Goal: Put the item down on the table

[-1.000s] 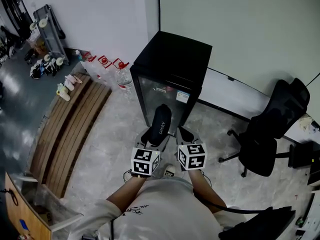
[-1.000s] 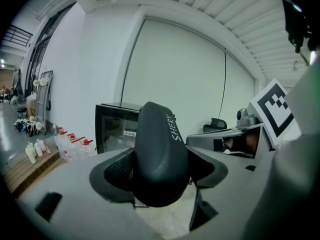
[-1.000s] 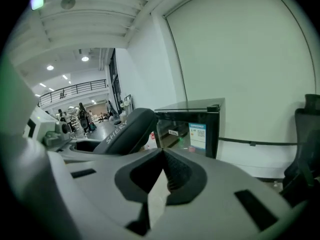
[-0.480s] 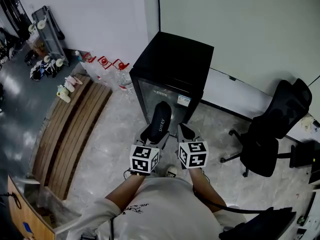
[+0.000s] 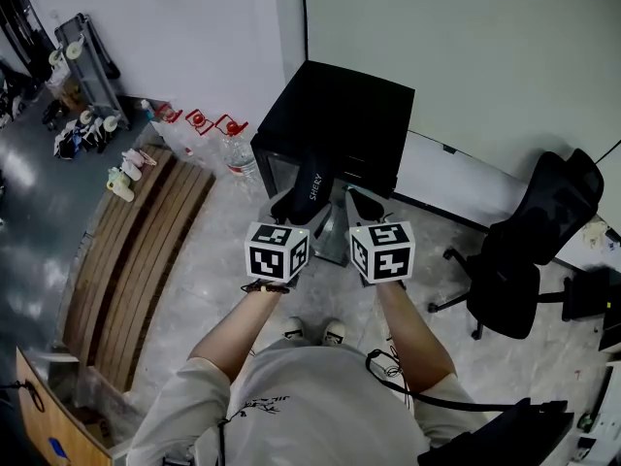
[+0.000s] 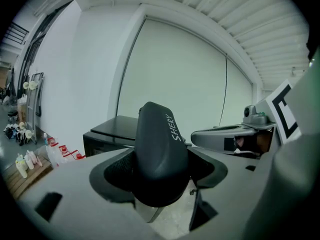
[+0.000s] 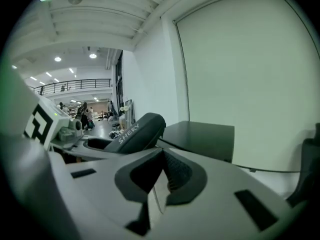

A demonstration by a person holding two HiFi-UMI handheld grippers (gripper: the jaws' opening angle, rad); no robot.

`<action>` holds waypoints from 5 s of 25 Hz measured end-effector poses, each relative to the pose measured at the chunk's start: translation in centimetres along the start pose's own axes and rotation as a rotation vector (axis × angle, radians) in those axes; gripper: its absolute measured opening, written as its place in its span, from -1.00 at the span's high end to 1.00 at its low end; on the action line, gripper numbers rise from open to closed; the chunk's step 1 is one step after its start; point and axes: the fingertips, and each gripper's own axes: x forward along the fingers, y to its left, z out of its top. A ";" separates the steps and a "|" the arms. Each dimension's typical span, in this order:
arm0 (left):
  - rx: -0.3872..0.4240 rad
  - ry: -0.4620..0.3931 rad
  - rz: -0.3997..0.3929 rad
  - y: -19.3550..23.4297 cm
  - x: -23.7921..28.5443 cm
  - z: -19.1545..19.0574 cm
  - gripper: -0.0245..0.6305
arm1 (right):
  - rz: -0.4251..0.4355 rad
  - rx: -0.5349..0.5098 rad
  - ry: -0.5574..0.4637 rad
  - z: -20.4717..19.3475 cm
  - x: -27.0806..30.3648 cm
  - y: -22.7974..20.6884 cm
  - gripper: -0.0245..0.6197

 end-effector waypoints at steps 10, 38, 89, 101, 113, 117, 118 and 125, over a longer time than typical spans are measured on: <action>0.033 0.040 0.058 6.0 7.7 6.7 -0.08 | -0.032 -0.031 -0.059 7.2 6.0 -3.8 0.91; 0.150 0.251 0.093 9.5 16.5 3.5 -0.09 | -0.044 -0.025 0.000 5.0 11.5 -7.8 0.91; 0.226 0.084 0.156 8.1 8.1 7.7 0.91 | -0.041 -0.028 0.000 4.5 8.9 -5.5 0.91; 0.140 0.106 0.067 2.1 -2.2 -4.1 0.91 | -0.030 0.031 0.013 -3.6 0.0 0.3 0.91; -0.011 0.079 0.118 0.0 -4.8 -9.5 0.91 | -0.015 0.160 0.085 -11.2 -2.5 3.6 0.91; 0.000 0.093 0.109 0.2 -4.5 -9.6 0.91 | -0.017 0.169 0.104 -11.9 -2.3 3.7 0.91; 0.001 0.093 0.104 0.1 -4.5 -9.5 0.91 | -0.019 0.165 0.107 -11.9 -2.4 3.6 0.91; 0.024 0.084 0.091 -0.4 -4.7 -9.2 0.90 | -0.023 0.153 0.120 -12.0 -2.6 4.3 0.91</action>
